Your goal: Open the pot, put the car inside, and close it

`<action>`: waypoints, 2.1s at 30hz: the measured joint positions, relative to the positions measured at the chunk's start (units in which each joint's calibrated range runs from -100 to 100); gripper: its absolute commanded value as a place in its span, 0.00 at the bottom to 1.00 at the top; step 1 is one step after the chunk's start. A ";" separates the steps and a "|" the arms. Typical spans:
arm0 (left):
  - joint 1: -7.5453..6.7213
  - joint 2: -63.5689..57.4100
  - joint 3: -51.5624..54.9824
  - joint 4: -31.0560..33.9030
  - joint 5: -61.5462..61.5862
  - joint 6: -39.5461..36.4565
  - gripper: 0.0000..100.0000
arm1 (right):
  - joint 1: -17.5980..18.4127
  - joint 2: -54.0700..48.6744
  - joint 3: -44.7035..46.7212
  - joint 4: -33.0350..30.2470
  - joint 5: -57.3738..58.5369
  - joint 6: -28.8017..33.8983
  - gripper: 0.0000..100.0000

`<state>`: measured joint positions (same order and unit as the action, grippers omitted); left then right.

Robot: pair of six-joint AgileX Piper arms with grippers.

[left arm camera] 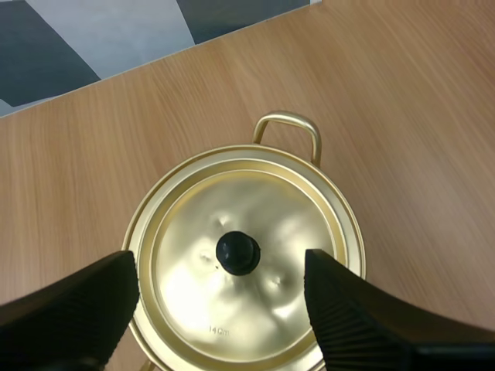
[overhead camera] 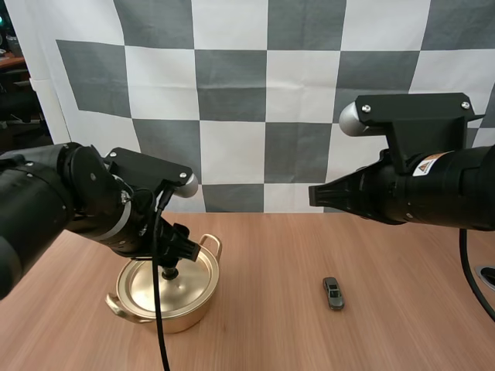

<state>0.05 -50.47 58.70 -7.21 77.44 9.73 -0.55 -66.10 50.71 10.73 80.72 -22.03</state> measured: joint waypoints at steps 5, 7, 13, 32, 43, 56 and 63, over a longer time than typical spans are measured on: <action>0.00 5.25 0.00 -1.49 -2.96 0.00 1.00 | 0.00 0.00 0.00 0.00 1.78 0.00 0.00; 0.00 7.66 0.00 -1.49 -3.90 0.00 1.00 | 0.00 0.00 0.00 0.00 2.89 0.00 0.00; 0.00 14.60 0.00 -1.58 -7.40 0.00 1.00 | 0.00 0.00 0.00 0.00 5.01 0.00 0.00; 0.00 21.07 0.00 -1.74 -9.75 0.65 1.00 | 0.00 0.00 0.00 0.00 7.54 0.00 0.00; 0.00 24.54 0.00 -1.74 -12.50 1.29 1.00 | 0.00 0.00 0.00 0.00 9.78 0.00 0.00; 0.00 24.54 0.00 -1.89 -12.09 3.21 1.00 | 0.00 0.00 0.00 0.00 10.04 0.00 0.00; 0.00 24.54 0.00 -3.21 -12.16 3.41 1.00 | 0.00 0.00 0.00 0.12 10.04 0.00 0.00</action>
<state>0.05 -25.93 58.70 -10.42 65.28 13.14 -0.55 -66.10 50.71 10.85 90.76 -22.03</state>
